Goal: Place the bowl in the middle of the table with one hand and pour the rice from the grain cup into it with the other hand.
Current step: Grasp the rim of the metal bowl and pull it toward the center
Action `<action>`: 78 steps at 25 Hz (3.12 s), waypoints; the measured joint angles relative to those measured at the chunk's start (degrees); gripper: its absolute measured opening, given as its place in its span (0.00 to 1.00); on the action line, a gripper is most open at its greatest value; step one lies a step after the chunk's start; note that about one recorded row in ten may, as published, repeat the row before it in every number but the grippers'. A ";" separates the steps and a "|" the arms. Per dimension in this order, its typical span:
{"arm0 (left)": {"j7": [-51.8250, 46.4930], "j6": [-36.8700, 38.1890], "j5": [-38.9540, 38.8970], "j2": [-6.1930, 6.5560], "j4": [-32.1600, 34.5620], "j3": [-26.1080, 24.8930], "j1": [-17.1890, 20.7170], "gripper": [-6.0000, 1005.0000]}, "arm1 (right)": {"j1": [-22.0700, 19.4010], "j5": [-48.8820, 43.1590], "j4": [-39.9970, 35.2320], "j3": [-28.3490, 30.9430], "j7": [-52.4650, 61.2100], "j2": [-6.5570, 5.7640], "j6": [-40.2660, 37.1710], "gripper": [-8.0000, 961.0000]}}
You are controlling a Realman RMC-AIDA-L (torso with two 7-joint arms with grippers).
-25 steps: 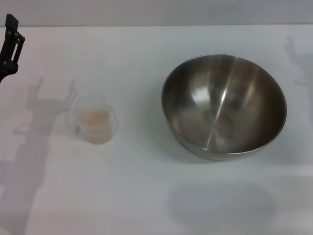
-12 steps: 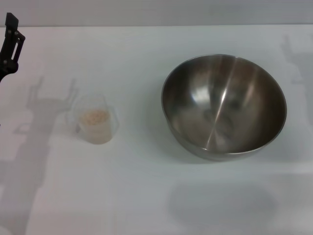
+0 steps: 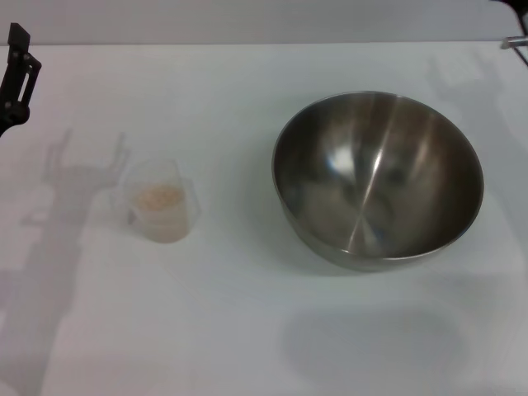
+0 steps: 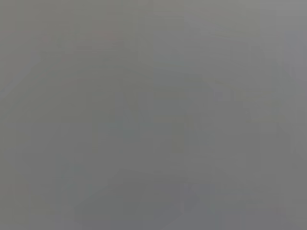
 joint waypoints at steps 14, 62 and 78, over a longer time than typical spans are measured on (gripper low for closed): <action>0.34 -0.11 -0.09 0.02 0.42 0.35 0.20 0.81 | -5.09 -18.58 -38.21 3.62 9.55 0.38 57.71 0.82; 0.43 -0.20 0.14 0.11 1.85 0.07 -0.27 0.79 | 19.60 -6.33 -38.22 38.96 -28.85 -0.54 144.78 0.82; 0.50 -0.20 -0.02 0.07 1.86 0.01 -0.82 0.78 | 19.33 -4.59 -31.40 38.97 -32.03 -0.09 138.75 0.60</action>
